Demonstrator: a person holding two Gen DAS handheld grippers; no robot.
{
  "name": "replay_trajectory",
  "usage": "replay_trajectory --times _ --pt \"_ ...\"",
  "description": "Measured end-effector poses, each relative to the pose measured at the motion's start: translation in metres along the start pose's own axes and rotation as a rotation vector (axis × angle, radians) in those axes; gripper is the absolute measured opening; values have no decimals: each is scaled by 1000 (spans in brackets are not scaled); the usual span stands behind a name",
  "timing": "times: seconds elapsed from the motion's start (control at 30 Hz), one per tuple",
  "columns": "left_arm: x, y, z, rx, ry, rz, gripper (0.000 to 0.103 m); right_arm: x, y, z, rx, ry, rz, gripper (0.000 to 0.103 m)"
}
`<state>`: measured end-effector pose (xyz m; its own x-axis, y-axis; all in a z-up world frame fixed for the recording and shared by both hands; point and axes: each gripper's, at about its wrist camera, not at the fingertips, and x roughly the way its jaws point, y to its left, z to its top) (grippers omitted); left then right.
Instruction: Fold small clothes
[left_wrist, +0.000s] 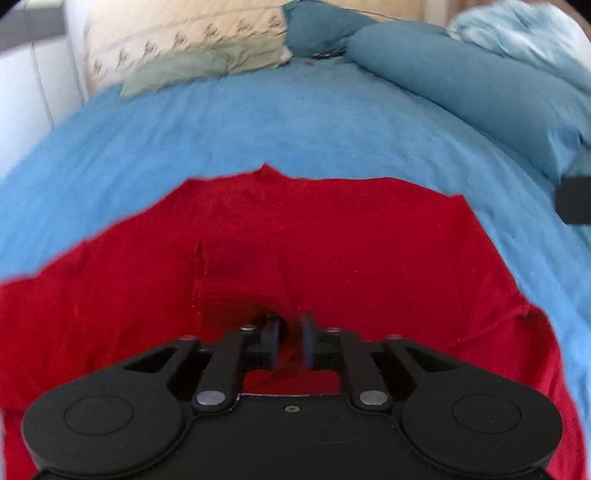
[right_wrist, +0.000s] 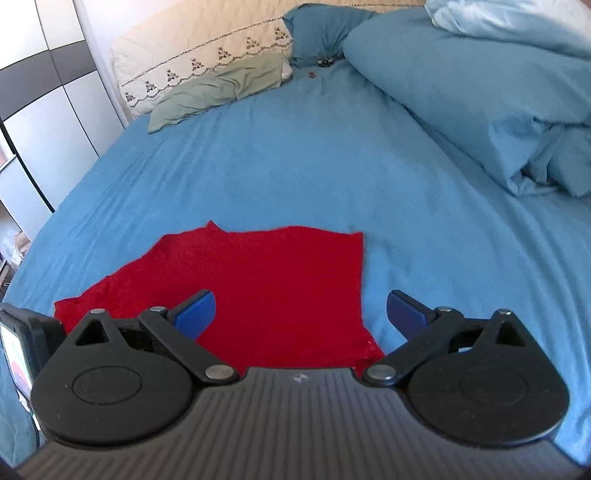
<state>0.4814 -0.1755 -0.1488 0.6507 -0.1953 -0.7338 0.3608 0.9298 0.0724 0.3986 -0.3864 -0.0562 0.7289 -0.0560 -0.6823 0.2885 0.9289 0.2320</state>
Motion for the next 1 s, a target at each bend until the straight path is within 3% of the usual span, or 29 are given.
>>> replay_trajectory --times 0.03,0.07,0.23,0.3,0.43,0.7,0.87,0.93,1.0 --pt "-1 -3 3 28 -12 0 52 1 -3 0 4 5 1 103" --pt "-5 -6 4 57 -32 -5 63 3 -1 0 7 8 -1 103" --pt "-31 -20 0 244 -125 -54 68 5 5 4 15 14 -8 103" --pt "-39 -17 -5 277 -126 -68 69 8 11 7 26 23 6 103" --pt "-53 27 -16 157 -58 -35 74 21 33 11 -27 64 48 103" --pt "-41 157 -53 -61 86 190 78 85 126 -18 -287 159 120 102" --pt "-30 207 -70 -150 126 253 78 131 165 -44 -382 213 62 73" --pt "-28 215 -72 -179 132 265 78 136 161 -42 -321 191 29 57" --pt "-29 220 -75 -211 134 270 78 133 146 -36 -199 177 1 57"
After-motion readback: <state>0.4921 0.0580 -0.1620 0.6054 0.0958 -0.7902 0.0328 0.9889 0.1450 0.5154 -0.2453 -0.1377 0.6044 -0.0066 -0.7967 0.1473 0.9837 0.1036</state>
